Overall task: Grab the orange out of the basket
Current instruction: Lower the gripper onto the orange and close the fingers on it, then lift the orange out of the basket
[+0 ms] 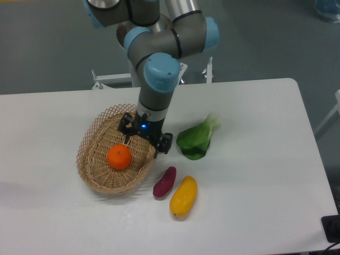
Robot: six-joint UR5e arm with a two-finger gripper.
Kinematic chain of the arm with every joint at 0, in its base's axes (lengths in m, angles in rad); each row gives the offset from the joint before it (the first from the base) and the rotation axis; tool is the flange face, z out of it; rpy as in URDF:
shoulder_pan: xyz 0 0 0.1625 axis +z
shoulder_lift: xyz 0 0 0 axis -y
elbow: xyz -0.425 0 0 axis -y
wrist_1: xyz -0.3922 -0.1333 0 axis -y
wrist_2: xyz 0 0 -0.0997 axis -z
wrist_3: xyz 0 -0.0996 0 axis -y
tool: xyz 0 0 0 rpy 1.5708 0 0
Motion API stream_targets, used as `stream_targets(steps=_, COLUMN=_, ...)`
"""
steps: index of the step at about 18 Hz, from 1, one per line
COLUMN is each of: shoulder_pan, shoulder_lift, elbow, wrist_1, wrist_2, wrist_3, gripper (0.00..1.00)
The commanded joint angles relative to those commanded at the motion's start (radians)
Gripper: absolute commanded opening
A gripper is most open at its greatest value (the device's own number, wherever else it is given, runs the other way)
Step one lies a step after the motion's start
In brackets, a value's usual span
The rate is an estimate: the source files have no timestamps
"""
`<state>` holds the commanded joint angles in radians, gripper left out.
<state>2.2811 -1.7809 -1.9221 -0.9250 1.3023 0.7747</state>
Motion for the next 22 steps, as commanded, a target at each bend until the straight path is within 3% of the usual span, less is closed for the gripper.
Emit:
stream_targets(steps=8, shoulder_pan=-0.071, shoulder_lift=-0.067, elbow=-0.012, wrist_1=0.008, wrist_2=0.012, wrist_3=-0.045, gripper=1.0)
stream_targets(steps=16, shoulder_pan=-0.086, shoulder_lift=-0.115, elbow=-0.015, wrist_1=0.015, wrist_2=0.063, wrist_3=-0.048, gripper=1.0)
stream_targets(steps=21, shoulder_pan=-0.094, shoulder_lift=-0.117, elbow=-0.012, wrist_1=0.017, wrist_2=0.064, wrist_3=-0.069, gripper=1.0)
stream_targets(steps=22, shoulder_pan=-0.094, shoulder_lift=-0.117, elbow=-0.012, wrist_1=0.017, wrist_2=0.066, wrist_3=-0.069, gripper=0.96)
